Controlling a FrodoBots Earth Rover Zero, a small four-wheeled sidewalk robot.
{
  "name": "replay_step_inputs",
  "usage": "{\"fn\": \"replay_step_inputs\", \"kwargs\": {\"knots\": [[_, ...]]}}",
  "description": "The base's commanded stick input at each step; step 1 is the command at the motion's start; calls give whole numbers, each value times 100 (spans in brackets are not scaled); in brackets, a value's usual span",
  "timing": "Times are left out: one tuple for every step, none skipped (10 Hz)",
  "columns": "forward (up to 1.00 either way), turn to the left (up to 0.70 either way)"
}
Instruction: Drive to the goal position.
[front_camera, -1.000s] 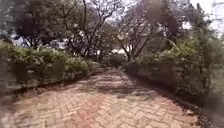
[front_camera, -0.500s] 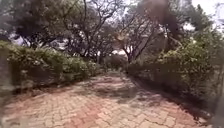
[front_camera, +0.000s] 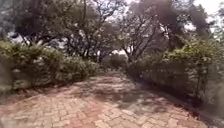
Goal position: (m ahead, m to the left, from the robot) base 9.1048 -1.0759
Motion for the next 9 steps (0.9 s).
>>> {"fn": "replay_step_inputs", "kwargs": {"knots": [[50, 0], [50, 0], [50, 0], [50, 0], [50, 0], [50, 0], [50, 0], [50, 0], [50, 0]]}}
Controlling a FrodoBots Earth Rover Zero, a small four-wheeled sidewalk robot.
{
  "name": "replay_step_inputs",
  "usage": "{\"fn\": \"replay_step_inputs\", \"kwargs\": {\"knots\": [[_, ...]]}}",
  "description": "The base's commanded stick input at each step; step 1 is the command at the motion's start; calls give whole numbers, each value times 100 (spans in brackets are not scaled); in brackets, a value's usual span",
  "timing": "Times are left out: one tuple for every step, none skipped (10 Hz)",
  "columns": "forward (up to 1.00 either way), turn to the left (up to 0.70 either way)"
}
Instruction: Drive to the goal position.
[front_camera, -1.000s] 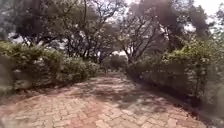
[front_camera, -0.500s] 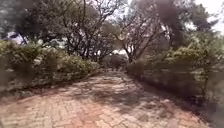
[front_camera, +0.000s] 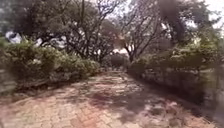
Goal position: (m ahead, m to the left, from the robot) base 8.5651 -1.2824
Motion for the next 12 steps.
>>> {"fn": "replay_step_inputs", "kwargs": {"knots": [[50, 0], [50, 0], [50, 0], [50, 0], [50, 0], [50, 0], [50, 0], [50, 0], [50, 0], [50, 0], [50, 0], [50, -21]]}}
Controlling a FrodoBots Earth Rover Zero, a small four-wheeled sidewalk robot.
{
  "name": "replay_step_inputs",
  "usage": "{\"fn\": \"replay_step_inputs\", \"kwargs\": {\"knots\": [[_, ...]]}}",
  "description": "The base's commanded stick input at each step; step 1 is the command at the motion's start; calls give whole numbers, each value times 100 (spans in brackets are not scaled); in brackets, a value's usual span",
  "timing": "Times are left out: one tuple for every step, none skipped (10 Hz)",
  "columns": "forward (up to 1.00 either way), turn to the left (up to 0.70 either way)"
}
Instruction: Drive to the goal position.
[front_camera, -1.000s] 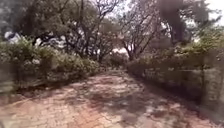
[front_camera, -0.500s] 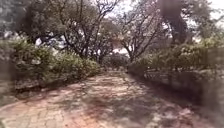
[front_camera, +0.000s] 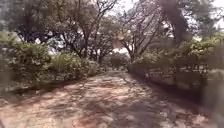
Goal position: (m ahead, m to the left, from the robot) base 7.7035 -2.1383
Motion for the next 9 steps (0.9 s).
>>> {"fn": "replay_step_inputs", "kwargs": {"knots": [[50, -43], [50, -50], [50, -50], [50, -44], [50, -23], [50, -3], [50, 0], [50, 0], [50, 0]]}}
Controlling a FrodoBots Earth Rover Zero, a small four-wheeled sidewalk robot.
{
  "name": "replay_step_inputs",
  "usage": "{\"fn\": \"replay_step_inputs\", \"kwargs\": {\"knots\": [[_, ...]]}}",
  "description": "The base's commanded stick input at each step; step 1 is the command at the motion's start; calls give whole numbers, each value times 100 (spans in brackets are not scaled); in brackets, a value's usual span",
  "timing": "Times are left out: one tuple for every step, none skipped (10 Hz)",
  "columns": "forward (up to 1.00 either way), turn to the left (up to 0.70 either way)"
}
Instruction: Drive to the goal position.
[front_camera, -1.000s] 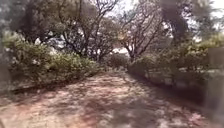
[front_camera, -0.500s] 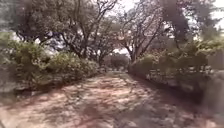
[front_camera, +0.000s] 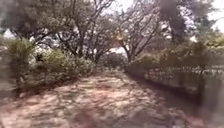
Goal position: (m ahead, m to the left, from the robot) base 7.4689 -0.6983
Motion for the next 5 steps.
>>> {"fn": "replay_step_inputs", "kwargs": {"knots": [[50, 0], [50, 0], [50, 0], [50, 0], [50, 0]]}}
